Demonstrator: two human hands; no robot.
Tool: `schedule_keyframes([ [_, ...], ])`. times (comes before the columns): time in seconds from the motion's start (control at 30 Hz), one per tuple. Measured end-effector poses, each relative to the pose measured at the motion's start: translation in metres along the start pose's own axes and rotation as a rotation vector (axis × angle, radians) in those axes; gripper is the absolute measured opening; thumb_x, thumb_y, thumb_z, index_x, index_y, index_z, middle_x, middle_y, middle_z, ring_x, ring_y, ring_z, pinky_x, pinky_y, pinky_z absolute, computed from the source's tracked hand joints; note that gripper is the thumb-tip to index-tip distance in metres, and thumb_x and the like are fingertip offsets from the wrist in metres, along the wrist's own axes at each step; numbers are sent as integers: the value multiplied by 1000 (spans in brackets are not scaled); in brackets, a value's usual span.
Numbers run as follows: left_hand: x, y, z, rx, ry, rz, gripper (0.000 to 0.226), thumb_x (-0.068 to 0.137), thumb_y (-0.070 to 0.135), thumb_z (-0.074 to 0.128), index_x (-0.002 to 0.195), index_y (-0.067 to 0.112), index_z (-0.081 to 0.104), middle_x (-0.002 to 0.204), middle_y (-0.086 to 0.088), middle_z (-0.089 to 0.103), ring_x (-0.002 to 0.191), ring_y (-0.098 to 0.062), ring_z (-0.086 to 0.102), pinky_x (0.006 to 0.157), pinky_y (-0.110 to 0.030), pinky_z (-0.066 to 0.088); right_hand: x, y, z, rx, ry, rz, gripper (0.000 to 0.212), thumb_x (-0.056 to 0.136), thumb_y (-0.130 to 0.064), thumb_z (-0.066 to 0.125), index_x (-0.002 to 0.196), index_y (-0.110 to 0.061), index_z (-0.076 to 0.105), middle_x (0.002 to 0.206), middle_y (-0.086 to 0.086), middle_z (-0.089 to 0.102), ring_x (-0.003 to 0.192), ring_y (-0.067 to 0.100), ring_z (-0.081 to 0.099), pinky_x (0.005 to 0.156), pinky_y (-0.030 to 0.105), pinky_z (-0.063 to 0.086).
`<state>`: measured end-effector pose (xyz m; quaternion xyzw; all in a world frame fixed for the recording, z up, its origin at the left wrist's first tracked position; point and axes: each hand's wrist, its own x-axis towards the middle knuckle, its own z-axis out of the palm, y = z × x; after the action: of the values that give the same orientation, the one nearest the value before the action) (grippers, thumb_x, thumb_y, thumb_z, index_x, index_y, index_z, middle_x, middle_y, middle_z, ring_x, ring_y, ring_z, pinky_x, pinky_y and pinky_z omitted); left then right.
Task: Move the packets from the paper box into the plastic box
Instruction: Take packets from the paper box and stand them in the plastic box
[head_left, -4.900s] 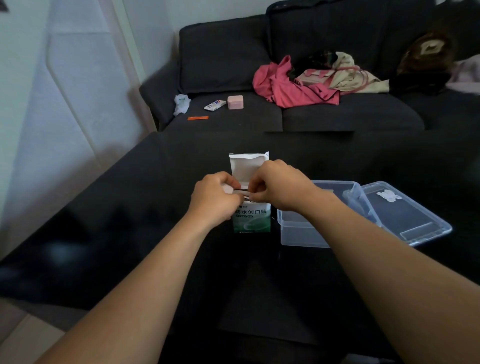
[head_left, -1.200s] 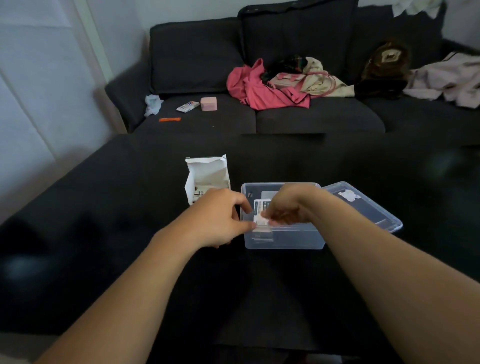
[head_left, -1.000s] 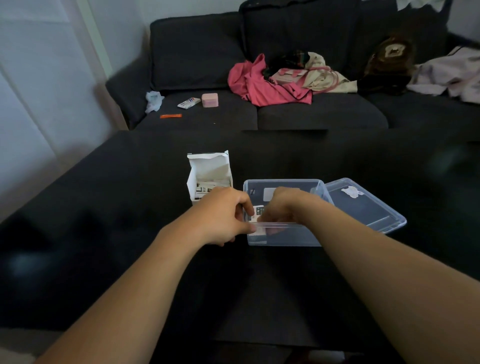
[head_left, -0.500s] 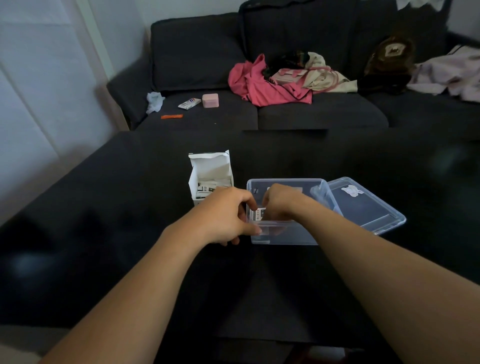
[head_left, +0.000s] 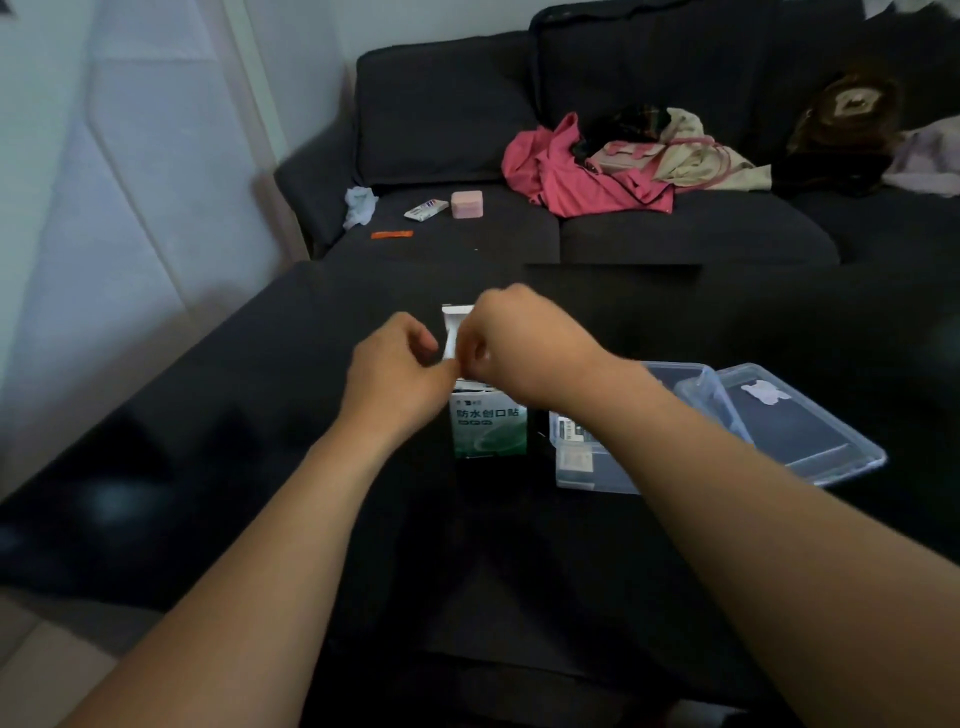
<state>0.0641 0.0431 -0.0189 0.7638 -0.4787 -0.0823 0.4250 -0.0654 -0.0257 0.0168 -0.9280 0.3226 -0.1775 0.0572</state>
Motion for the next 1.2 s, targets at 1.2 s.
schedule_keyframes([
  [1.2, 4, -3, 25, 4, -185, -65, 32, 82, 12, 58, 89, 31, 82, 90, 3, 75, 81, -27, 71, 78, -36, 60, 5, 42, 29, 220, -121, 173, 11, 82, -8, 78, 87, -16, 80, 82, 0, 71, 78, 15, 64, 72, 26, 47],
])
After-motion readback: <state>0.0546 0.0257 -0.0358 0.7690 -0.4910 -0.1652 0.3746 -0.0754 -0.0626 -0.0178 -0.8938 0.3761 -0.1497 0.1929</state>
